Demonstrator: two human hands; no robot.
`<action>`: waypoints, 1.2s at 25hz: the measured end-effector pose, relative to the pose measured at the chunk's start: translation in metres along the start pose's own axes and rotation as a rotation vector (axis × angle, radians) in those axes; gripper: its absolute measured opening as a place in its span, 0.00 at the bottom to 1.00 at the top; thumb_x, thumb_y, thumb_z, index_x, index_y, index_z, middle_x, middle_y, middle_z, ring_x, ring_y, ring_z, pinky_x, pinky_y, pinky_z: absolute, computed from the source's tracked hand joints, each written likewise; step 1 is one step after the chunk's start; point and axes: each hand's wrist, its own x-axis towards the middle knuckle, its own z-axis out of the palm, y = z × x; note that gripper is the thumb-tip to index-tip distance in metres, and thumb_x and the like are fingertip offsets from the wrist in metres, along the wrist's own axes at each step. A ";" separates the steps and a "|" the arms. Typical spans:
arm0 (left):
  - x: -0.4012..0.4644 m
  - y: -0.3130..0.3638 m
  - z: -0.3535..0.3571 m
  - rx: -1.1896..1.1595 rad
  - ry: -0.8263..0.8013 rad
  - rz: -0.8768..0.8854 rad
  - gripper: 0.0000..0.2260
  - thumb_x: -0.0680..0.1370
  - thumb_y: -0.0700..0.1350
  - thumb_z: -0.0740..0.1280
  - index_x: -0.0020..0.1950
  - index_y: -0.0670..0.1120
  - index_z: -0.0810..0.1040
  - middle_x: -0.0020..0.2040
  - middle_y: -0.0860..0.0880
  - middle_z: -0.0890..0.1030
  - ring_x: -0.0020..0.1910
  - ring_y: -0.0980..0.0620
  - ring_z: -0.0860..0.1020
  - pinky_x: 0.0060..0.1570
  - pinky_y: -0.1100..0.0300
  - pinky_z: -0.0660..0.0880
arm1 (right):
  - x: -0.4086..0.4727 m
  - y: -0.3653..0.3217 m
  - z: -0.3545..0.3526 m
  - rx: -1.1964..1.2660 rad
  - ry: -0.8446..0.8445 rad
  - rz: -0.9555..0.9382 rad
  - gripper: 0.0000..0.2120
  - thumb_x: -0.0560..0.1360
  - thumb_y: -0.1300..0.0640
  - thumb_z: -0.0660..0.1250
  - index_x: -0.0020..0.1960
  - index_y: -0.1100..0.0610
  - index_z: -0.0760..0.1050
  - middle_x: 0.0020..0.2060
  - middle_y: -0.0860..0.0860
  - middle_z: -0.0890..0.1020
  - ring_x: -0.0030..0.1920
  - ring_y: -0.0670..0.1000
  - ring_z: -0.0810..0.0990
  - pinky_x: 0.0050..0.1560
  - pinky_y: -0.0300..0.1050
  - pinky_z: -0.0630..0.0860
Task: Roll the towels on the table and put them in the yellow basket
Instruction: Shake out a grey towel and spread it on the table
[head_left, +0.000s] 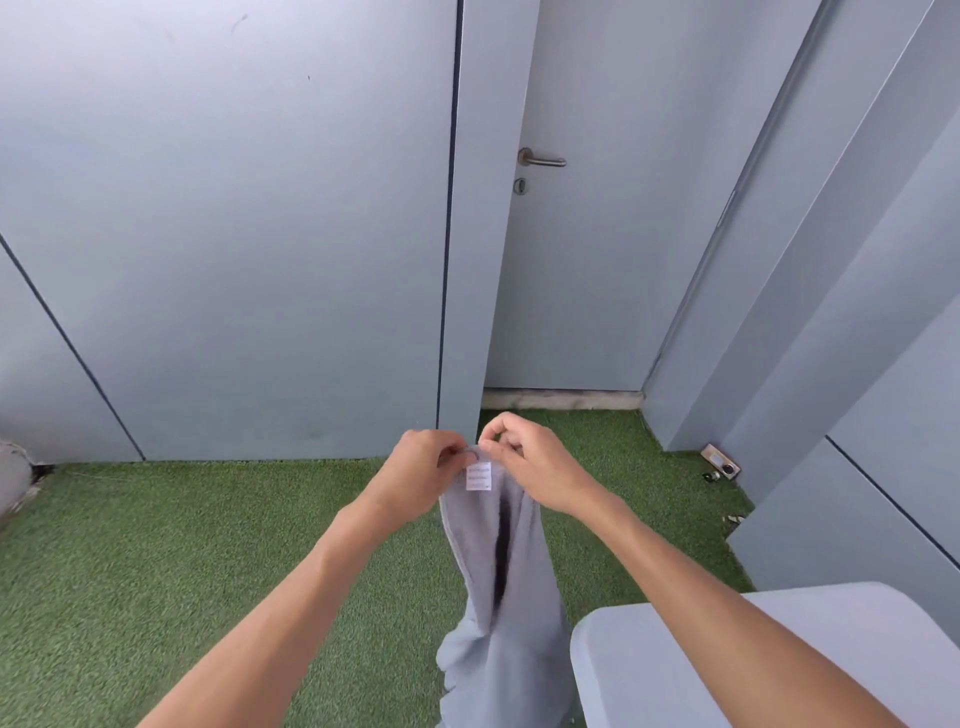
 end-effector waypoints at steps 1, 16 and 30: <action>0.001 0.002 -0.001 -0.030 0.048 0.014 0.12 0.78 0.43 0.67 0.34 0.48 0.74 0.25 0.57 0.71 0.26 0.56 0.66 0.29 0.68 0.62 | -0.004 0.006 -0.002 0.072 -0.038 0.040 0.09 0.79 0.48 0.62 0.49 0.54 0.74 0.30 0.53 0.74 0.27 0.45 0.65 0.30 0.38 0.61; -0.009 -0.005 -0.003 -0.186 -0.003 -0.049 0.08 0.79 0.41 0.65 0.55 0.51 0.73 0.36 0.53 0.78 0.31 0.58 0.73 0.37 0.62 0.69 | -0.008 -0.008 -0.042 -0.309 -0.038 -0.207 0.14 0.78 0.41 0.62 0.44 0.51 0.74 0.36 0.48 0.79 0.38 0.48 0.76 0.42 0.44 0.72; 0.000 -0.013 -0.040 0.043 0.261 0.061 0.15 0.77 0.38 0.66 0.30 0.47 0.70 0.24 0.52 0.66 0.28 0.53 0.60 0.28 0.66 0.60 | -0.079 0.089 -0.052 -0.163 -0.354 0.252 0.20 0.73 0.37 0.66 0.39 0.55 0.72 0.31 0.45 0.73 0.33 0.46 0.68 0.37 0.45 0.64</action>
